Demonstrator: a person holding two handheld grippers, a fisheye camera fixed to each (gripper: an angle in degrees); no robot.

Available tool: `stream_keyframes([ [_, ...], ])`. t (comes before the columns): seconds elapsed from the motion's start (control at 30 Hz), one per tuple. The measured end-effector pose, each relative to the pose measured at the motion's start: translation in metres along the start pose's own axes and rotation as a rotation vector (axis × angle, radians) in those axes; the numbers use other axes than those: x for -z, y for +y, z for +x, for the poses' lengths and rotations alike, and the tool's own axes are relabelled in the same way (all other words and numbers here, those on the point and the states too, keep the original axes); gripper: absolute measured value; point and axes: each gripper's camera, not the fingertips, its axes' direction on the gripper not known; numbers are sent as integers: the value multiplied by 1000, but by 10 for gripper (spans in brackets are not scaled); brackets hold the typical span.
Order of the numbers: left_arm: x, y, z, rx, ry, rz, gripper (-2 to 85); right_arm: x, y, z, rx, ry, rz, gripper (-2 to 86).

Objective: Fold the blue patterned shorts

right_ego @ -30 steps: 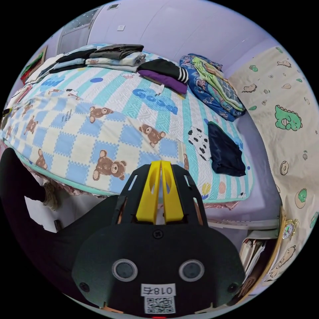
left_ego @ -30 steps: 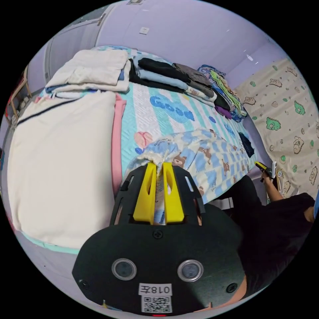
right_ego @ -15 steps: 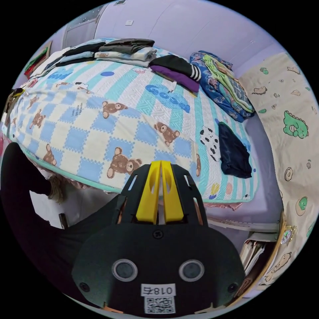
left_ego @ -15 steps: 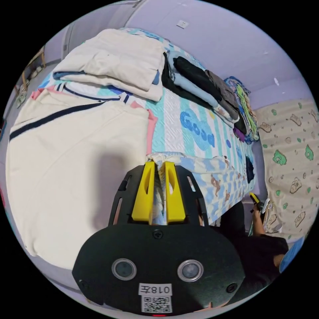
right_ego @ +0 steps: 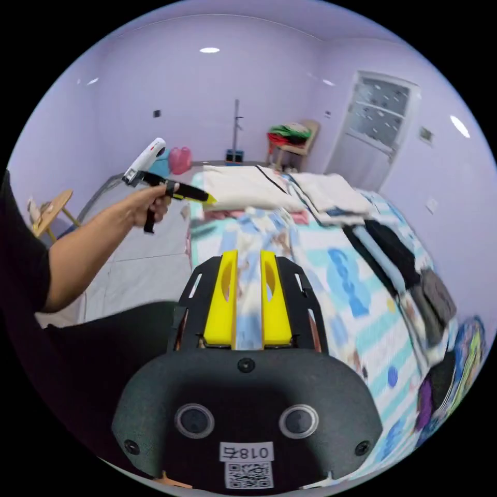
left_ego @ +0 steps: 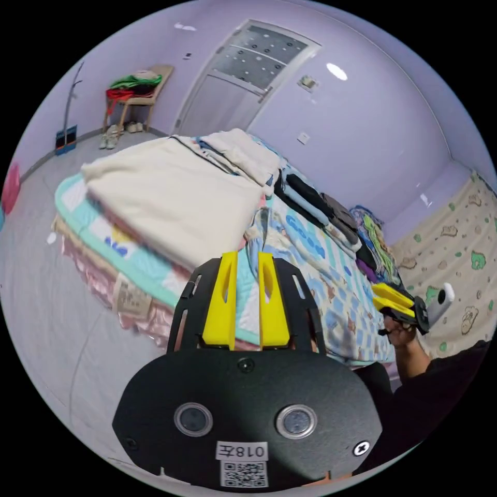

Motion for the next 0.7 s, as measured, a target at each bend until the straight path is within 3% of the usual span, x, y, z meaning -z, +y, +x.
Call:
stream_keyframes([
  [0.17, 12, 40, -2, 9, -21, -7, 75, -121, -78, -16, 188, 41, -170, 99],
  [0.33, 11, 32, -4, -42, -4, -26, 81, -196, -84, 6, 182, 63, -354, 81],
  [0.4, 8, 28, -7, -47, 19, -27, 81, -196, -85, 25, 91, 35, -312, 54],
  [0.57, -8, 19, -12, -63, 76, -56, 81, -197, -74, 105, -284, -322, -167, 42],
  [0.7, -26, 11, -13, -73, 129, -99, 81, -210, -62, 141, -416, -486, -110, 50],
])
